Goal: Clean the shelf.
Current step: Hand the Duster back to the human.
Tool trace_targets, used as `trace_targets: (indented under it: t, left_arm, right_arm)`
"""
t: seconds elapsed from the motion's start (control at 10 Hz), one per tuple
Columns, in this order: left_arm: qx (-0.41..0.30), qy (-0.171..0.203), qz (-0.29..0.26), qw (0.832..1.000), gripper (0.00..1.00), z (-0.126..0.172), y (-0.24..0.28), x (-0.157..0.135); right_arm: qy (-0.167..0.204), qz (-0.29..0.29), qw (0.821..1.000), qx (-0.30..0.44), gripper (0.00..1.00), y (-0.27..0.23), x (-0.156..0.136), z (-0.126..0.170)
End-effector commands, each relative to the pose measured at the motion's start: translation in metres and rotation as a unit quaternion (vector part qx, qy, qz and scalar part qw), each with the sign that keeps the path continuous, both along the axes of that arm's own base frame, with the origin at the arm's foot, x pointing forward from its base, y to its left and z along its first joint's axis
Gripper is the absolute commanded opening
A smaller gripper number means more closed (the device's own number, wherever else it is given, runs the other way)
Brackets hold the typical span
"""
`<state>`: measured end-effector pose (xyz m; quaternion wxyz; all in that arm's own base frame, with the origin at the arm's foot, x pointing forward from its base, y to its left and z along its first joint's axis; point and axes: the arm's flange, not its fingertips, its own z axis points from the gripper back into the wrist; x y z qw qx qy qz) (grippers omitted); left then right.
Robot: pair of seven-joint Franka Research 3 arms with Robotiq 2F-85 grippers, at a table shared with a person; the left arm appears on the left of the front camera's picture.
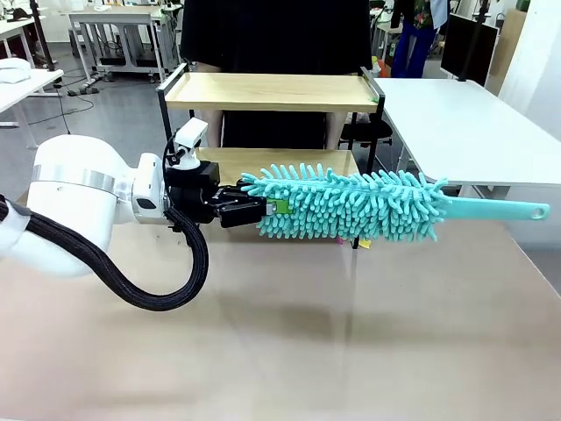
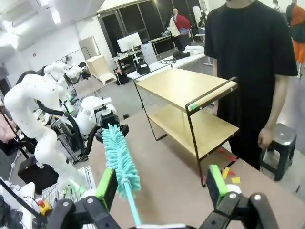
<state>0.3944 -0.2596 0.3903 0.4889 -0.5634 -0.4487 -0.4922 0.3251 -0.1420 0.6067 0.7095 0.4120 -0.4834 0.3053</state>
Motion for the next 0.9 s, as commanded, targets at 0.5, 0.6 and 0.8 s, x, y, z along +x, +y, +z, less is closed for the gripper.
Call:
trace_targets:
  t: [0.5,0.6,0.8]
  left_arm:
    - [-0.044,-0.033,0.085,0.995,0.16,0.066,0.051,0.013]
    - [-0.062,-0.041,0.116,0.99,0.16,0.085,0.065,0.014]
    - [-0.089,-0.065,0.171,0.979,0.16,0.124,0.091,0.01]
  right_arm:
    - [-0.006,0.003,1.0,-0.007,1.0,0.006,0.0,0.006]
    - [-0.006,0.003,1.0,-0.007,1.0,0.006,0.0,0.006]
    - [-0.006,0.003,1.0,-0.007,1.0,0.006,0.0,0.006]
